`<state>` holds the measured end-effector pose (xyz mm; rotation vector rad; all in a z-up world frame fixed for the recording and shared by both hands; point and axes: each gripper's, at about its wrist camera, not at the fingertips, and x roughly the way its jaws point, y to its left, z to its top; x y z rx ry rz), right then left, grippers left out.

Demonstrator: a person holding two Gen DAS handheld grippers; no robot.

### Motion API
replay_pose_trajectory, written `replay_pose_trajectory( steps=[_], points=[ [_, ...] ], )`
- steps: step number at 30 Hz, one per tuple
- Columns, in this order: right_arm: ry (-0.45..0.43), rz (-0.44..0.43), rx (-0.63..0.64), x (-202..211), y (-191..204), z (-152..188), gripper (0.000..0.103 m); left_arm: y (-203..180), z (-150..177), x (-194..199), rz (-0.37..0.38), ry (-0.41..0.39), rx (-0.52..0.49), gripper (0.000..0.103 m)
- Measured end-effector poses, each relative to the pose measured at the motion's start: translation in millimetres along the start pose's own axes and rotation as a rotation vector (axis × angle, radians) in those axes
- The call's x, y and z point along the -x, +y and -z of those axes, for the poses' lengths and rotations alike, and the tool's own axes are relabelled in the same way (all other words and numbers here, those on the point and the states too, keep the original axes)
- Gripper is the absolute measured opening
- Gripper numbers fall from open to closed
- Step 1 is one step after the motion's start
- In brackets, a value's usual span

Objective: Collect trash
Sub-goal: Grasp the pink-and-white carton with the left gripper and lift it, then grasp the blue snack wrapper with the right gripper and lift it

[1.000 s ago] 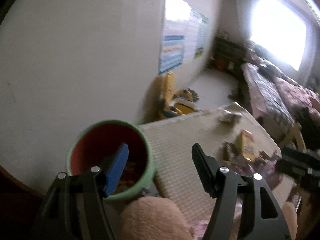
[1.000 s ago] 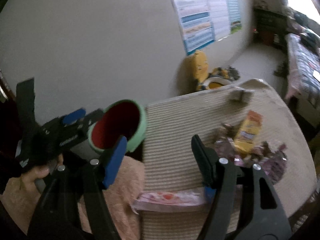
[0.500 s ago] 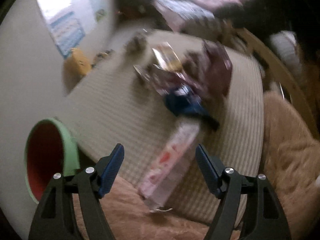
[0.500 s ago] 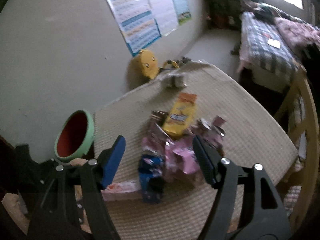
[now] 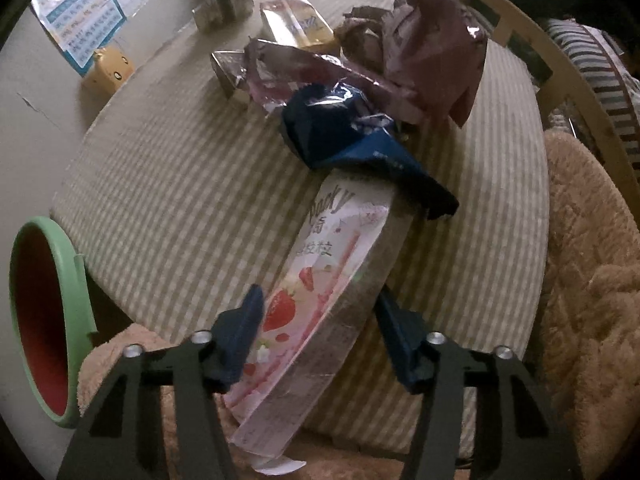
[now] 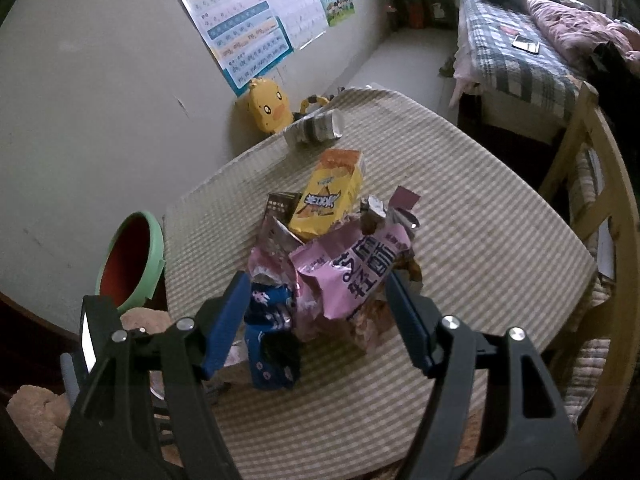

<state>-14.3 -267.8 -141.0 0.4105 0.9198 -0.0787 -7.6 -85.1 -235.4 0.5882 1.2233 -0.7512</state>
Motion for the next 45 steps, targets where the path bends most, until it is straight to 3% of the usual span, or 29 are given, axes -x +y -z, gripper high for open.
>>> replay_pose_trajectory(
  steps=[6, 11, 19, 24, 28, 33, 45],
  points=[
    [0.022, 0.015, -0.021, -8, -7, 3, 0.068, 2, 1, 7, 0.007, -0.04, 0.035, 0.037],
    [0.027, 0.019, -0.034, -10, -9, 4, 0.068, 16, 5, 23, 0.026, -0.093, 0.087, 0.035],
    [0.054, -0.017, 0.027, -18, 16, 7, 0.068, 12, 22, 53, 0.141, -0.185, 0.124, 0.035],
    [0.077, -0.028, 0.06, -24, 28, 11, 0.068, 32, 36, 69, 0.114, -0.235, 0.234, 0.034],
    [0.09, -0.034, 0.078, -27, 36, 13, 0.068, 67, 41, 81, -0.011, -0.306, 0.403, 0.03],
    [0.134, -0.053, 0.143, -38, 56, 24, 0.068, 93, 40, 87, -0.042, -0.363, 0.534, 0.029],
    [0.286, -0.057, 0.307, -97, 84, 52, 0.062, 89, 16, 28, -0.003, -0.207, 0.548, 0.031]
  ],
)
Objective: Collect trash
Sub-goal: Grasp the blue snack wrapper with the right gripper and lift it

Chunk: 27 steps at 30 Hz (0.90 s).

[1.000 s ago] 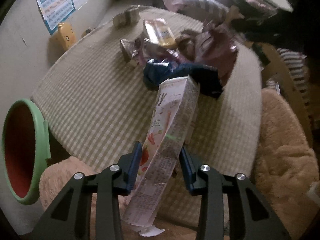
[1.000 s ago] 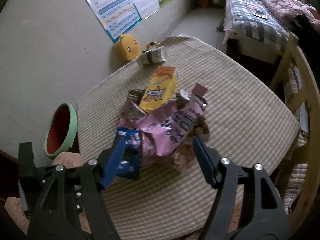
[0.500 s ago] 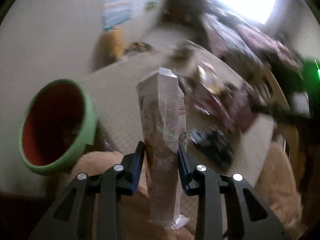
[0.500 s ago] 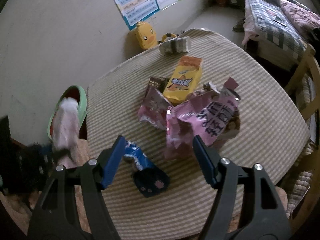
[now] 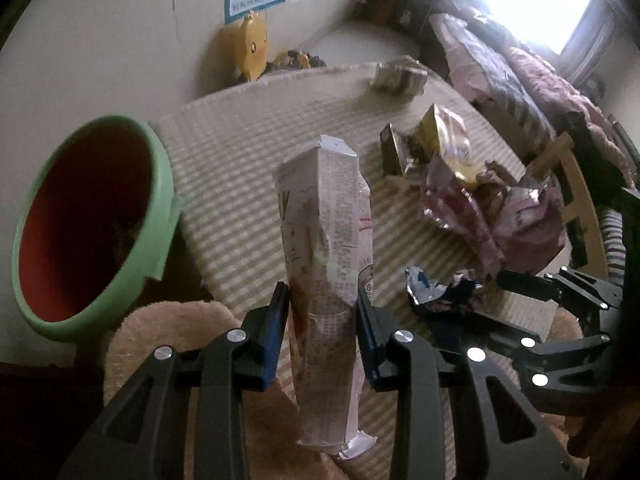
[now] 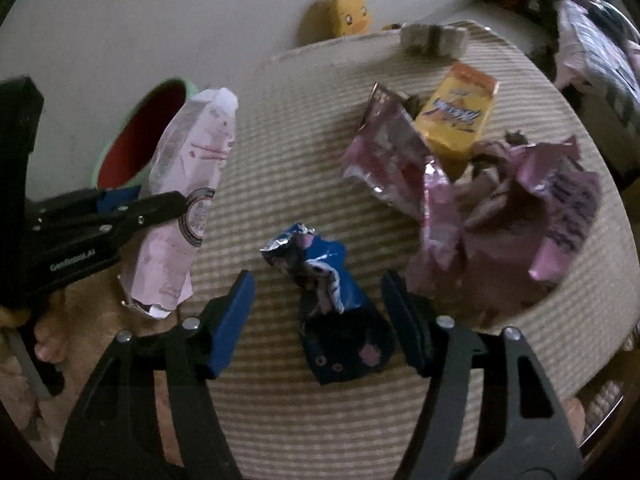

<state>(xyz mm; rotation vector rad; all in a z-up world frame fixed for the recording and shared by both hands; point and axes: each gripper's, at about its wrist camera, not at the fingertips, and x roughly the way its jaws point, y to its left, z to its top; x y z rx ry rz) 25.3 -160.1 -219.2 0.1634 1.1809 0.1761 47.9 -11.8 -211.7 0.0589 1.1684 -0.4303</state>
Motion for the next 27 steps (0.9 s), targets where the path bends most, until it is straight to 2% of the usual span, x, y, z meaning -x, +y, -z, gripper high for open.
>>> replay_pose_trajectory(
  steps=[3, 4, 7, 8, 10, 16, 22, 25, 27],
  points=[
    [0.042, 0.006, -0.006, -18, -6, -1, 0.053, -1, 2, -5, -0.006, 0.007, -0.007, 0.032],
    [0.052, 0.011, -0.003, -22, -7, -1, 0.047, 0, 1, -6, -0.009, 0.01, -0.003, 0.037],
    [0.07, 0.004, 0.0, -29, -8, 2, 0.038, 6, 1, -7, -0.008, 0.016, 0.018, 0.045],
    [0.06, -0.007, -0.001, -27, -9, 3, 0.037, 7, 1, -7, -0.005, 0.019, 0.021, 0.046],
    [0.035, -0.01, -0.005, -20, -12, 5, 0.035, 7, 0, -11, -0.011, 0.027, 0.024, 0.055],
    [-0.063, -0.006, -0.055, 15, -23, 6, 0.034, -5, -3, -24, -0.001, 0.056, -0.023, 0.057],
    [-0.114, -0.02, -0.099, 39, -24, 9, 0.034, -10, -4, -51, -0.023, 0.139, -0.042, 0.055],
    [-0.143, -0.026, -0.101, 51, -23, 12, 0.034, -11, -3, -42, -0.026, 0.106, -0.039, 0.046],
    [-0.168, -0.033, -0.102, 58, -19, 5, 0.034, -10, -6, -24, -0.023, 0.047, -0.033, 0.043]
  ],
)
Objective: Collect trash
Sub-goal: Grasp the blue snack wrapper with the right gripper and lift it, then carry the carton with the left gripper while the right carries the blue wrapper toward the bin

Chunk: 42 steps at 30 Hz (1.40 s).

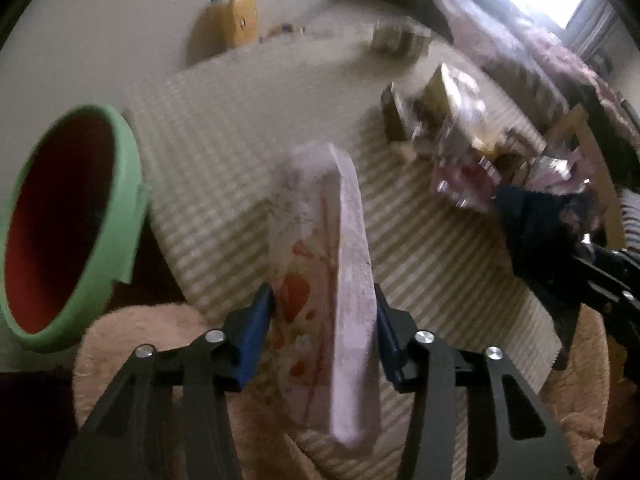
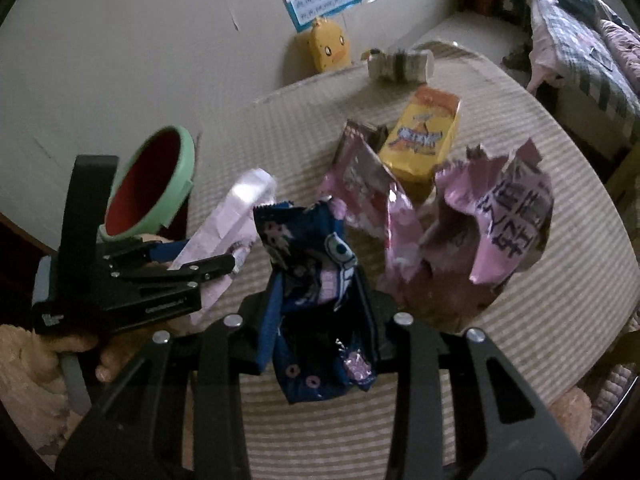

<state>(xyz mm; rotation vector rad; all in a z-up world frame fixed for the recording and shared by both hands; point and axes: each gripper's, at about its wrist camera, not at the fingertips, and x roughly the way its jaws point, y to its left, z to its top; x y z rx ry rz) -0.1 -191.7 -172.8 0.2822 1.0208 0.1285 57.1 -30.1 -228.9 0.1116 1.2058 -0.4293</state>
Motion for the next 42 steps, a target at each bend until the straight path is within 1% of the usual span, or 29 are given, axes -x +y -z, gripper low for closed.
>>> replay_pose_trajectory(
  steps=[1, 2, 3, 4, 5, 7, 8, 12, 14, 17, 21, 26, 35, 42],
  points=[
    [-0.02, -0.005, 0.001, 7, 2, -3, 0.034, 1, -1, 7, -0.003, -0.026, 0.004, 0.042],
    [-0.035, -0.008, 0.002, 10, 4, -6, 0.034, 1, -3, 22, -0.016, -0.077, 0.009, 0.041],
    [-0.053, -0.011, 0.003, 16, 6, -10, 0.034, 0, -4, 33, -0.028, -0.112, 0.009, 0.033],
    [-0.073, -0.013, 0.004, 22, 9, -13, 0.034, -1, -6, 44, -0.044, -0.144, 0.006, 0.027],
    [-0.103, -0.017, 0.007, 29, 10, -19, 0.034, -1, -9, 55, -0.057, -0.177, 0.004, 0.027],
    [-0.151, -0.021, 0.011, 43, 14, -28, 0.034, -3, -14, 86, -0.073, -0.277, 0.001, 0.027],
    [-0.187, -0.024, 0.016, 54, 17, -33, 0.034, -4, -16, 95, -0.079, -0.307, -0.003, 0.027],
    [-0.269, -0.034, 0.02, 81, 24, -45, 0.034, -10, -22, 143, -0.097, -0.452, -0.015, 0.027],
    [-0.31, -0.037, 0.018, 93, 25, -50, 0.034, -12, -24, 159, -0.111, -0.501, -0.024, 0.027],
    [-0.354, -0.04, 0.016, 105, 26, -55, 0.034, -20, -23, 184, -0.157, -0.581, -0.055, 0.027],
    [-0.392, -0.04, 0.02, 120, 30, -58, 0.034, -23, -23, 201, -0.193, -0.634, -0.07, 0.027],
    [-0.407, -0.045, 0.026, 124, 36, -60, 0.034, -20, -21, 217, -0.2, -0.65, -0.059, 0.027],
    [-0.437, -0.044, 0.033, 133, 44, -67, 0.034, -11, -14, 224, -0.192, -0.672, -0.031, 0.027],
    [-0.425, -0.051, 0.055, 127, 56, -73, 0.034, -8, -10, 222, -0.195, -0.679, -0.011, 0.027]
  ],
)
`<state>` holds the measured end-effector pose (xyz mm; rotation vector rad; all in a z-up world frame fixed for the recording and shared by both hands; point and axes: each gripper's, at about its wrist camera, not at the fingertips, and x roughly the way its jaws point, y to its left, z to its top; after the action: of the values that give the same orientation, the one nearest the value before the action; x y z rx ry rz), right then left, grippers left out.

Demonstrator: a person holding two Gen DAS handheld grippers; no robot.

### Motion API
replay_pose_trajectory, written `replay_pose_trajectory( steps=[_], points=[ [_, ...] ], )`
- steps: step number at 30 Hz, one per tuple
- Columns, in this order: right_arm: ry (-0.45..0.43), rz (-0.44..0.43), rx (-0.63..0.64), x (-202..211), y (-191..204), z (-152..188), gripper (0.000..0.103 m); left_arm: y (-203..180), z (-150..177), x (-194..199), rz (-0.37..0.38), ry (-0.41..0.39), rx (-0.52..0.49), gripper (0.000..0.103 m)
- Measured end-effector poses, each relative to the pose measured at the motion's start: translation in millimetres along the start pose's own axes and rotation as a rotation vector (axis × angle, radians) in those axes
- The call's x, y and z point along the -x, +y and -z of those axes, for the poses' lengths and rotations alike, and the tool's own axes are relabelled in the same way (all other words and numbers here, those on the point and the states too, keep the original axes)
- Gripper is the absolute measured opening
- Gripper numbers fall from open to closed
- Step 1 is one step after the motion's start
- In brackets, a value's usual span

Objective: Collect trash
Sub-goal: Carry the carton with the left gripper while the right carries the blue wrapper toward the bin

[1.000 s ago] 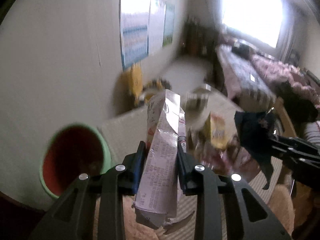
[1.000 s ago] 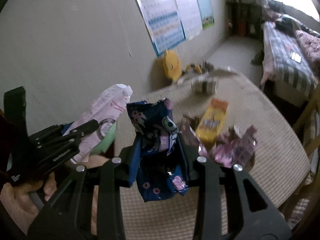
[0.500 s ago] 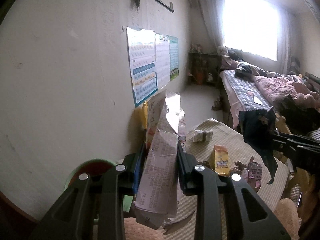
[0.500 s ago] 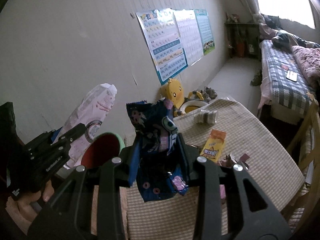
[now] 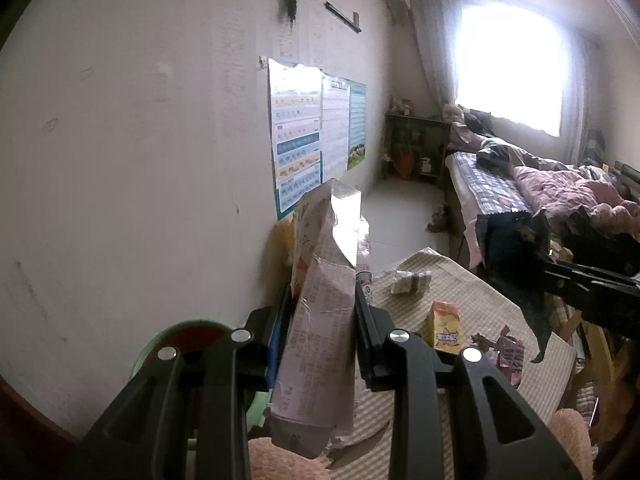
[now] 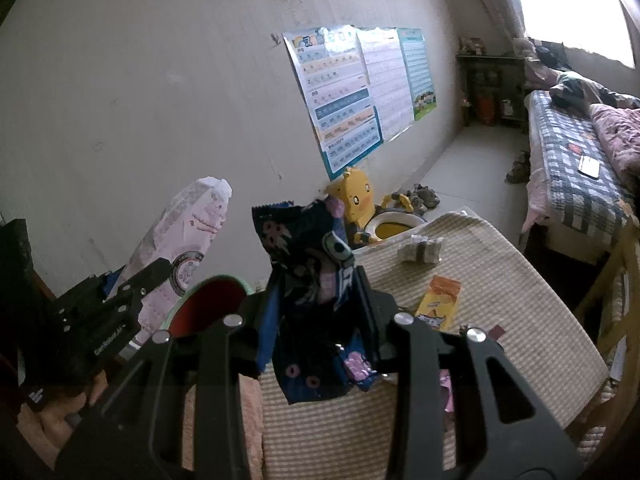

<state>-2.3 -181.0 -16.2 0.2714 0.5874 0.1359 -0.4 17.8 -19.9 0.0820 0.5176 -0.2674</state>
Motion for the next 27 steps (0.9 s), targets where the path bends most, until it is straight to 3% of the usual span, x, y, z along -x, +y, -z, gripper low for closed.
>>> replay_pose_trajectory(
  steps=[27],
  points=[
    [0.092, -0.074, 0.065, -64, 49, -8, 0.034, 46, 12, -8, -0.077, 0.016, 0.103, 0.027]
  ],
)
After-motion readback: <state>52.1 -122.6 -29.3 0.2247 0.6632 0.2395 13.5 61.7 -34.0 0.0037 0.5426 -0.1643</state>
